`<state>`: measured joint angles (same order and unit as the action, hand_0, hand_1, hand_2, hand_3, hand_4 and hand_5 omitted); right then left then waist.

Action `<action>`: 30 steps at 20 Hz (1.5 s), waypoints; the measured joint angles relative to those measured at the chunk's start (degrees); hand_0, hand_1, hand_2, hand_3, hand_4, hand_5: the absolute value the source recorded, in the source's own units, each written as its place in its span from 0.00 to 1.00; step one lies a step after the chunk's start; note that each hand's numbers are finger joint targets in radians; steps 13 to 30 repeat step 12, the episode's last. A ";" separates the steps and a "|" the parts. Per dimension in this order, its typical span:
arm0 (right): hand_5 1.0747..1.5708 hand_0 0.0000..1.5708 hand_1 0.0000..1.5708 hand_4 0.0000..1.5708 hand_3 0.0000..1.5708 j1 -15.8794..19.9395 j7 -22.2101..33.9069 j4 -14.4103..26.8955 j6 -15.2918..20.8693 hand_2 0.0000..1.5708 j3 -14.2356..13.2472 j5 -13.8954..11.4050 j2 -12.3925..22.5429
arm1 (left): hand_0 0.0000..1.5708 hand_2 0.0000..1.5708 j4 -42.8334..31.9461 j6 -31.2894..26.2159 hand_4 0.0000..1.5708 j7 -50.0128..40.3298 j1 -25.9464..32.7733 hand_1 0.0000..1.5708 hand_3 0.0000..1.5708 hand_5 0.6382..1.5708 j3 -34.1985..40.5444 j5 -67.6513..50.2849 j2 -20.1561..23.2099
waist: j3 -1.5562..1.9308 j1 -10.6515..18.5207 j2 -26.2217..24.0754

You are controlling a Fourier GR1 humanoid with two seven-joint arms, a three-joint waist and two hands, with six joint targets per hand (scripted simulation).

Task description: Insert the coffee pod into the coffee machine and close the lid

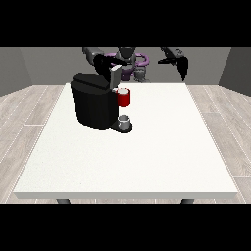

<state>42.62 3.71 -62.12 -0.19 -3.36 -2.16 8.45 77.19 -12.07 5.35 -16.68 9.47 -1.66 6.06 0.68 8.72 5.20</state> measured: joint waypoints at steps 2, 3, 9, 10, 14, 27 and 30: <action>1.00 0.00 0.00 0.04 0.00 -0.27 -0.47 -0.27 -0.40 0.00 0.42 0.13 -0.23 | 0.00 0.00 0.56 0.06 0.12 -0.21 -0.30 0.00 0.00 1.00 -0.32 0.14 0.03 | -0.01 0.13 -0.30; 1.00 0.00 0.00 0.08 0.00 -0.91 -1.89 -0.83 -0.52 0.00 1.26 -0.22 -0.91 | 0.00 0.00 0.55 -0.07 0.13 0.41 0.11 0.00 0.00 1.00 -0.30 0.15 0.07 | -0.09 0.13 -0.57; 1.00 0.00 0.00 0.18 0.00 -5.67 -8.63 -4.67 -3.87 0.00 6.07 0.12 -5.35 | 0.00 0.00 0.05 1.25 0.12 2.84 2.97 0.00 0.00 1.00 -0.47 0.62 -1.22 | -0.56 -2.54 -4.30; 1.00 0.00 0.00 0.18 0.00 -7.83 -9.76 -5.34 -3.41 0.00 7.31 0.91 -6.00 | 0.00 0.00 -0.12 1.23 0.12 3.49 3.67 0.00 0.00 1.00 -0.58 0.61 -1.48 | -0.59 -2.93 -4.99; 1.00 0.00 0.00 0.10 0.00 -11.92 -10.91 -6.66 -3.41 0.00 8.57 2.23 -6.94 | 0.00 0.00 -0.36 1.35 0.12 3.76 5.01 0.00 0.00 1.00 -0.31 0.38 -1.58 | -0.62 -4.52 -6.74; 1.00 0.00 0.00 0.10 0.00 -11.92 -10.91 -6.66 -3.41 0.00 8.57 2.23 -6.94 | 0.00 0.00 -0.36 1.35 0.12 3.76 5.01 0.00 0.00 1.00 -0.31 0.38 -1.58 | -0.62 -4.52 -6.74; 1.00 0.00 0.00 0.10 0.00 -11.92 -10.91 -6.66 -3.41 0.00 8.57 2.23 -6.94 | 0.00 0.00 -0.36 1.35 0.12 3.76 5.01 0.00 0.00 1.00 -0.31 0.38 -1.58 | -0.62 -4.52 -6.74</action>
